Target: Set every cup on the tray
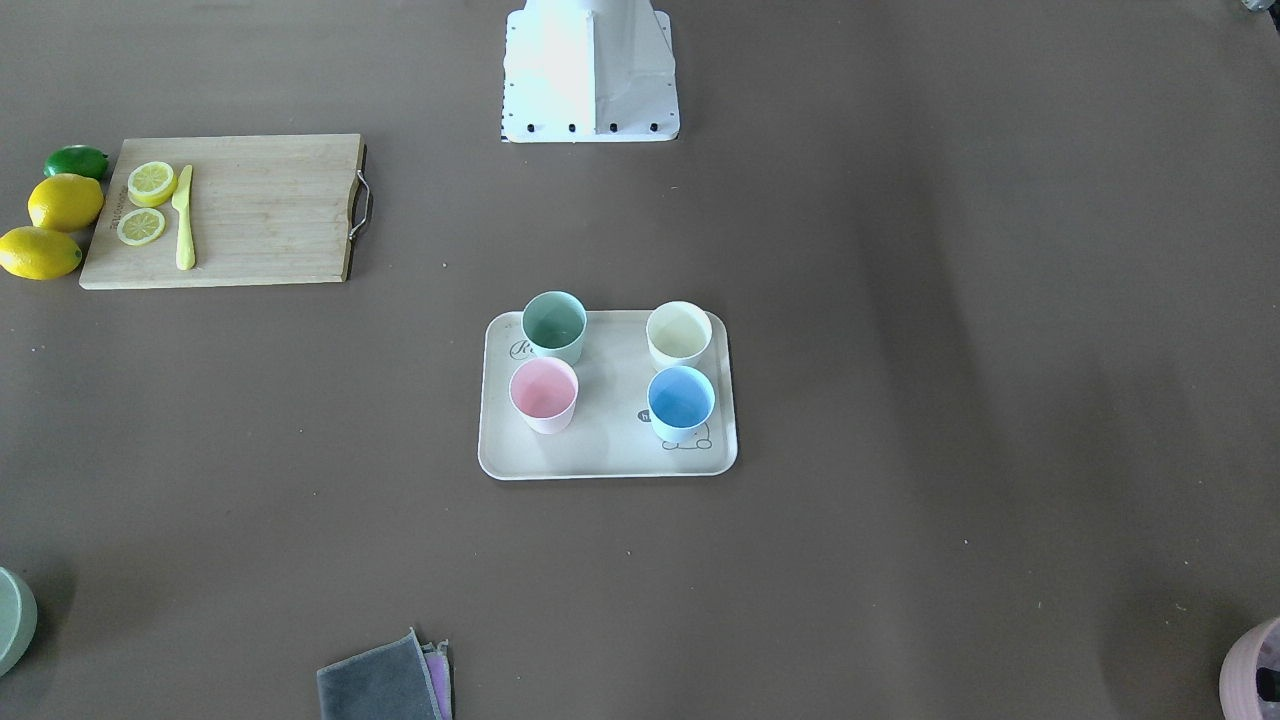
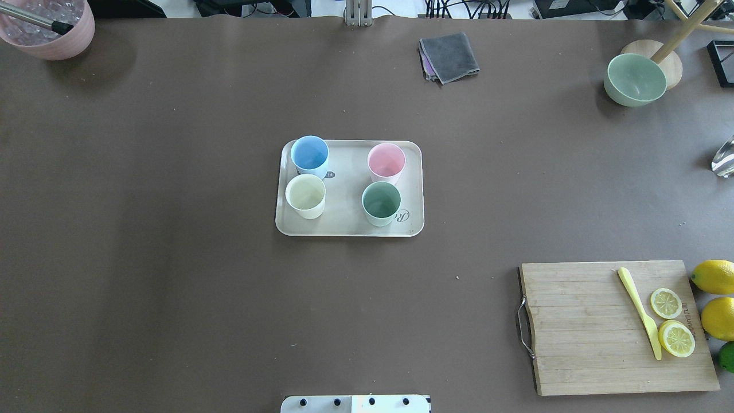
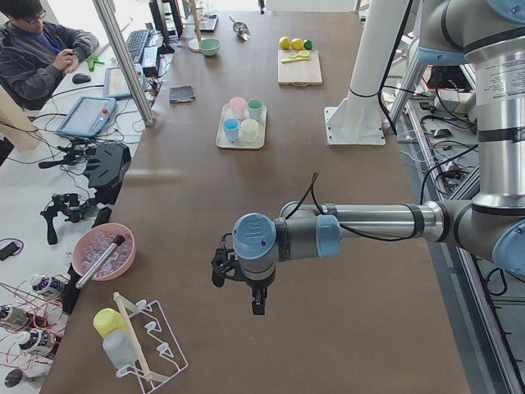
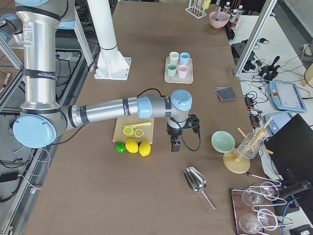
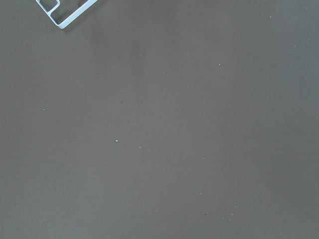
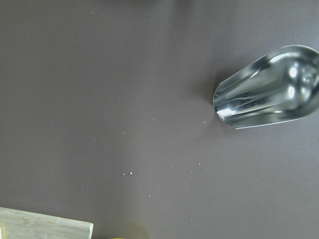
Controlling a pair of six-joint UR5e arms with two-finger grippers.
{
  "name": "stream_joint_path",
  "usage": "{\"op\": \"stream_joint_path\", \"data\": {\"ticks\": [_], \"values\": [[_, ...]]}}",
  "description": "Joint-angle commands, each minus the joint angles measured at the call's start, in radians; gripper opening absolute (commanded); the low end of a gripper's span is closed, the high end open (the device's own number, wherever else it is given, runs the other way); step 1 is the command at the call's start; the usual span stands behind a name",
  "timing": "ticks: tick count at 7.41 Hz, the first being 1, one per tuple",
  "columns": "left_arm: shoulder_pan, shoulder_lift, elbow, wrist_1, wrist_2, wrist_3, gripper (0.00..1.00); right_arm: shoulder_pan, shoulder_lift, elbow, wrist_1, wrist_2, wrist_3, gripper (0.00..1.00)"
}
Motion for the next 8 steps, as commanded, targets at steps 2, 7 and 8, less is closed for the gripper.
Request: {"op": "stream_joint_path", "data": {"ticks": [2,7,8], "values": [[-0.001,-0.021,-0.002,-0.027,0.0,-0.038,0.98,0.001,-0.008,0.004,0.004,0.003,0.001,1.0],[-0.001,-0.018,-0.006,-0.068,0.0,-0.037,0.98,0.001,-0.008,0.01,0.005,0.003,0.001,1.0],[-0.001,-0.016,-0.008,-0.068,0.0,-0.037,0.98,0.001,-0.008,0.01,0.005,0.003,0.0,1.0]]}}
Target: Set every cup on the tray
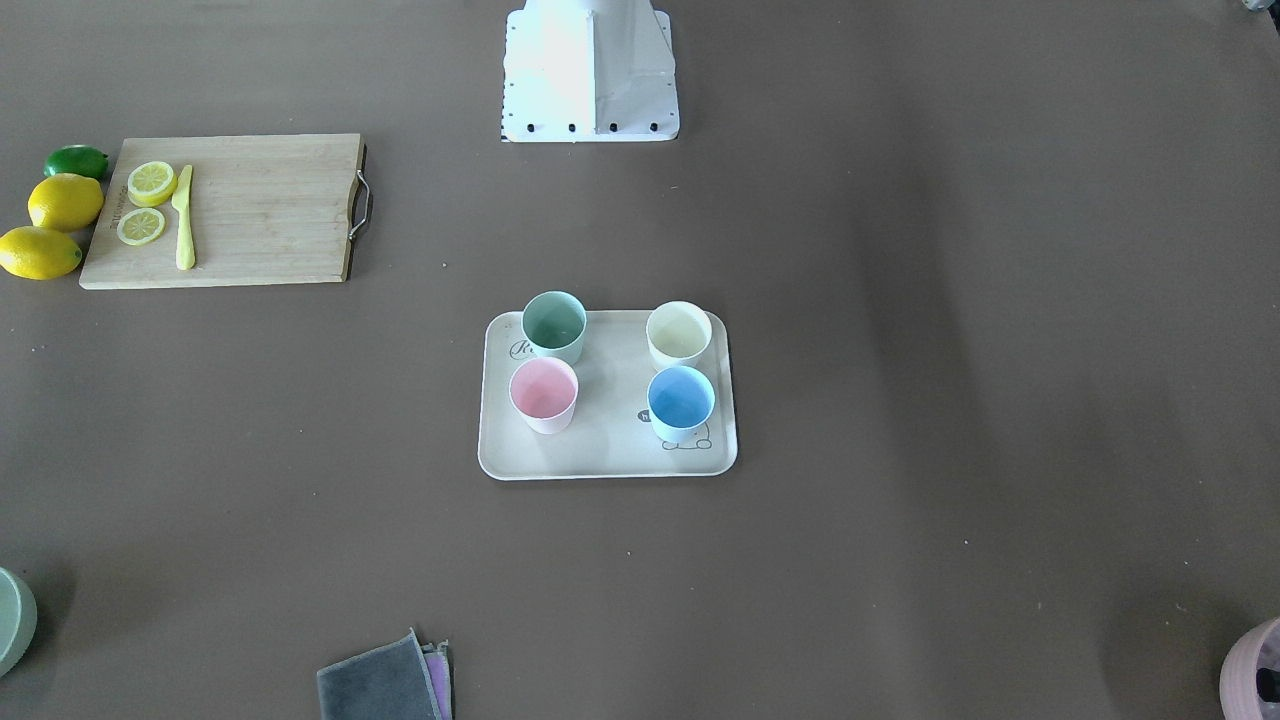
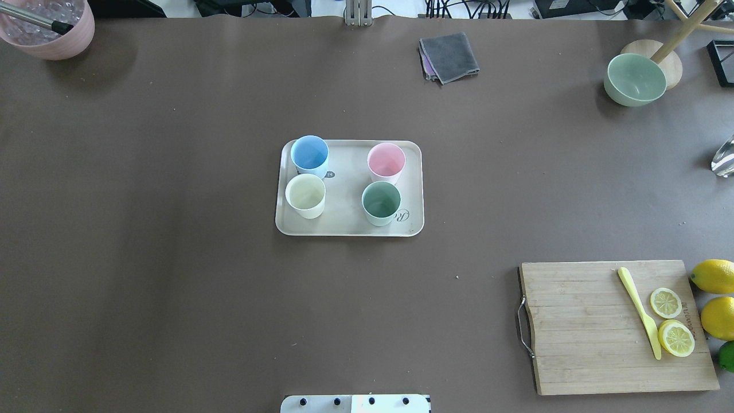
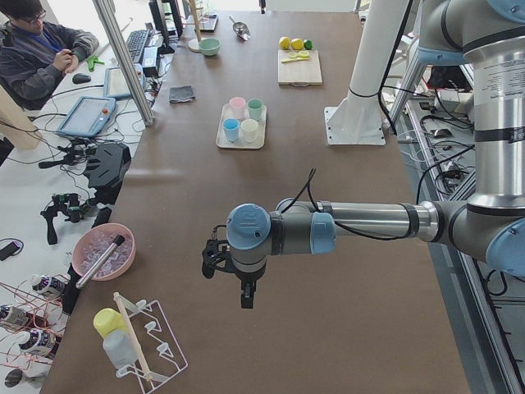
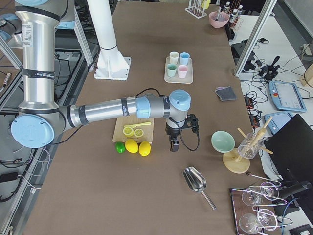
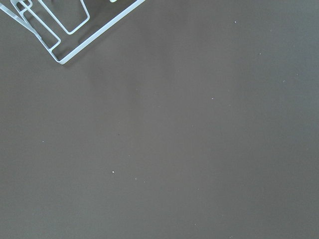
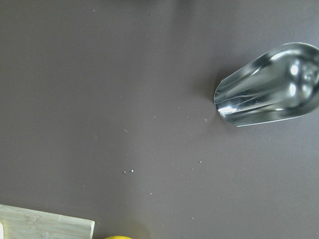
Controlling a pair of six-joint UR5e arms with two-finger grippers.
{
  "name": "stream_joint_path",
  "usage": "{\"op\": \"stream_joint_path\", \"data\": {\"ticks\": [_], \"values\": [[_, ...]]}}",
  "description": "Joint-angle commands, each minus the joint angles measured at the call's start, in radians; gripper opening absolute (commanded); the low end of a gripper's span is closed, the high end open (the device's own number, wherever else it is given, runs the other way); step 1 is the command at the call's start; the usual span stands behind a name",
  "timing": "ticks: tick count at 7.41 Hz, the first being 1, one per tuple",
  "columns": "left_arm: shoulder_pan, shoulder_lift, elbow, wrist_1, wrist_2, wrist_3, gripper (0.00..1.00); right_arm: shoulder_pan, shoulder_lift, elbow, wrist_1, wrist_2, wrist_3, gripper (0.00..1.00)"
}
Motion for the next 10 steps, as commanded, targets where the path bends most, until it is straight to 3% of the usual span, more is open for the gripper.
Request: {"op": "stream_joint_path", "data": {"ticks": [1,10], "values": [[0.0,0.001,-0.004,-0.001,0.0,0.001,0.98,0.0,-0.003,0.001,0.0,0.0,-0.001,1.0],[0.0,0.001,-0.017,-0.034,-0.002,0.001,0.98,0.008,-0.078,0.033,0.002,0.0,-0.007,1.0]]}}
